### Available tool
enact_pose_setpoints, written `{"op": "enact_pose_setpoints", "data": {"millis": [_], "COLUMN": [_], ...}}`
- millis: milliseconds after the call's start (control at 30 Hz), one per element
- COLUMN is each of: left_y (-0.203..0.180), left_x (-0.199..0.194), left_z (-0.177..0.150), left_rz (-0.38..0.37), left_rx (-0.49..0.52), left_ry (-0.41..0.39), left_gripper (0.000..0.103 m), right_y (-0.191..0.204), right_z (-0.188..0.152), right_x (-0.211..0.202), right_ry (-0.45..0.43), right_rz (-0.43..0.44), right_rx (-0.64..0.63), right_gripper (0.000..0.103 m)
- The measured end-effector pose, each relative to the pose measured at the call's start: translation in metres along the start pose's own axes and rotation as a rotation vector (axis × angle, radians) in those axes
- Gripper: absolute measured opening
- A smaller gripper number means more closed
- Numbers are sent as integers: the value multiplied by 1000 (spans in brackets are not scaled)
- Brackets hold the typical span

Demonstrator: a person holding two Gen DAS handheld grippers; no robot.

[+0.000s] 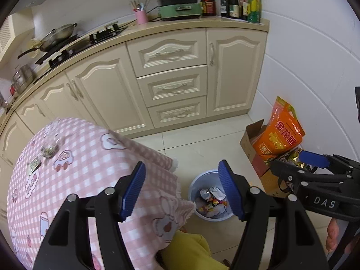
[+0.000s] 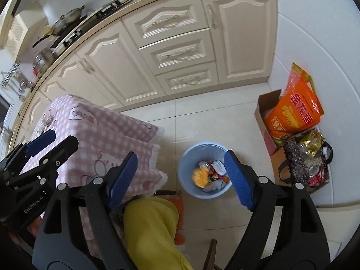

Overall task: Collect trash
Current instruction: 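Move both tools back over the table toward the clear bag and wrapper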

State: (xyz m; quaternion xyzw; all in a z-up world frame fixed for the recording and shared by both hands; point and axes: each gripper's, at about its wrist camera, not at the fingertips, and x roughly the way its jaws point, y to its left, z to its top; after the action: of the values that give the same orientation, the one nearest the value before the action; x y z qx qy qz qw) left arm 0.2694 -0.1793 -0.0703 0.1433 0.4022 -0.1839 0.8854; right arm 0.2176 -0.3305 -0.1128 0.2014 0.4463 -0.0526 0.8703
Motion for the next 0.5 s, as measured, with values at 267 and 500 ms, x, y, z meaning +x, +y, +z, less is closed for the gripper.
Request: {"op": "enact_pose_setpoints", "data": {"millis": [267,500], "left_y": [31,71], "left_x": [-11,-27], "left_z": [-8,-14], "left_rz": [-3,2], "left_rx": [-67,-149], "left_ry": [-8,-29], "left_gripper": [70,78], "right_y": [26,64], "right_z": [-4,6], "right_x": [9,5], "right_ry": [35,30], "right_rz": [7,17], "right_rx": [-35,-85], "right_gripper": [78,79]}}
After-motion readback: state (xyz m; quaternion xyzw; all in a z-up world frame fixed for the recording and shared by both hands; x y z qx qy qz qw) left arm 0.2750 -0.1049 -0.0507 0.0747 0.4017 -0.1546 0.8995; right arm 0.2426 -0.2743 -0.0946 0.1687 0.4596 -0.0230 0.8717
